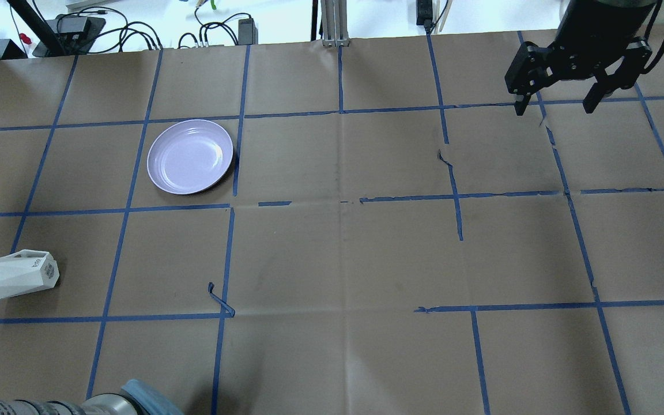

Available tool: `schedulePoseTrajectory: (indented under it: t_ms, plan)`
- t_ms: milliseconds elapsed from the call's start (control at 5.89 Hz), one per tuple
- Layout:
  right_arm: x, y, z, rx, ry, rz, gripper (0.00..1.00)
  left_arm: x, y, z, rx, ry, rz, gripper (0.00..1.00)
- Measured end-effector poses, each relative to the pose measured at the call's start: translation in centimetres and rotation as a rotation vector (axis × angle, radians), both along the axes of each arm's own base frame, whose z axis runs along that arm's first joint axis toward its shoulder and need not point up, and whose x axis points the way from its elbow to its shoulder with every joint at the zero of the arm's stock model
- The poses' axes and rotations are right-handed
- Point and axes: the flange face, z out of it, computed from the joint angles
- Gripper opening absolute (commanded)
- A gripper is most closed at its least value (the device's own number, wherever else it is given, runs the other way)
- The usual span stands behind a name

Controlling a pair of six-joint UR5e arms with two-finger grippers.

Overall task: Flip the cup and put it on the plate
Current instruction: 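Lower the left gripper onto the lying white mug and close on it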

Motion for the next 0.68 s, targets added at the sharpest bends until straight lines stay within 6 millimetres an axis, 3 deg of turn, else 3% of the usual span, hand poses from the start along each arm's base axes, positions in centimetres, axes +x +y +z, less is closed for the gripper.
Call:
schedulePoseTrajectory:
  t_ms: [340,679]
  plan:
    - [0.0,0.0,0.0,0.000,0.000,0.000,1.00,3.9,2.5,-4.3,-0.042,0.167,0.056,0.99]
    - [0.0,0.0,0.0,0.000,0.000,0.000,1.00,8.2,4.4,-12.1,-0.102,0.466,0.147,0.99]
